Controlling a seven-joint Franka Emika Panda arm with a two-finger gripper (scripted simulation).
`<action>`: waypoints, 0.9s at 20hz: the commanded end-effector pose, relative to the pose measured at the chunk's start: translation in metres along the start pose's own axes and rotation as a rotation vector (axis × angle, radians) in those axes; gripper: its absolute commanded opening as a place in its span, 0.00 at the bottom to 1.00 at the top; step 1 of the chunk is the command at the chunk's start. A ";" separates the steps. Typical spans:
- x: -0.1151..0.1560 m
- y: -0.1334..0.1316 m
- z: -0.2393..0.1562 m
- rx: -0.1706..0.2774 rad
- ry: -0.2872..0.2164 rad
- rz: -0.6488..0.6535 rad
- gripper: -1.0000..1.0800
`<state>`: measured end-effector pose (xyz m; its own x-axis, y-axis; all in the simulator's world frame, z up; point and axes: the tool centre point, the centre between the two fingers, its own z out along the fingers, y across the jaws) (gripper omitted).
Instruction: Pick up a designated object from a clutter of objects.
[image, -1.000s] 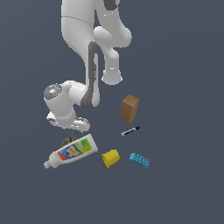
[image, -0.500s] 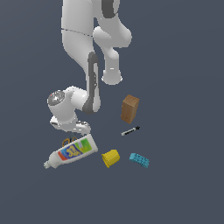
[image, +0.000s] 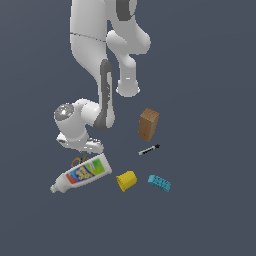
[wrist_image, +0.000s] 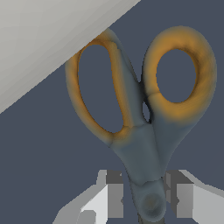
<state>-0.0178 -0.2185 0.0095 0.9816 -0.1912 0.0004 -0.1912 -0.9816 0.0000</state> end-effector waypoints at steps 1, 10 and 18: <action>0.000 0.000 0.000 0.000 0.000 -0.001 0.00; -0.003 -0.010 -0.017 0.000 0.000 -0.001 0.00; -0.012 -0.035 -0.063 0.001 0.000 0.000 0.00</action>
<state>-0.0236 -0.1910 0.0612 0.9804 -0.1968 -0.0020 -0.1968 -0.9804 0.0004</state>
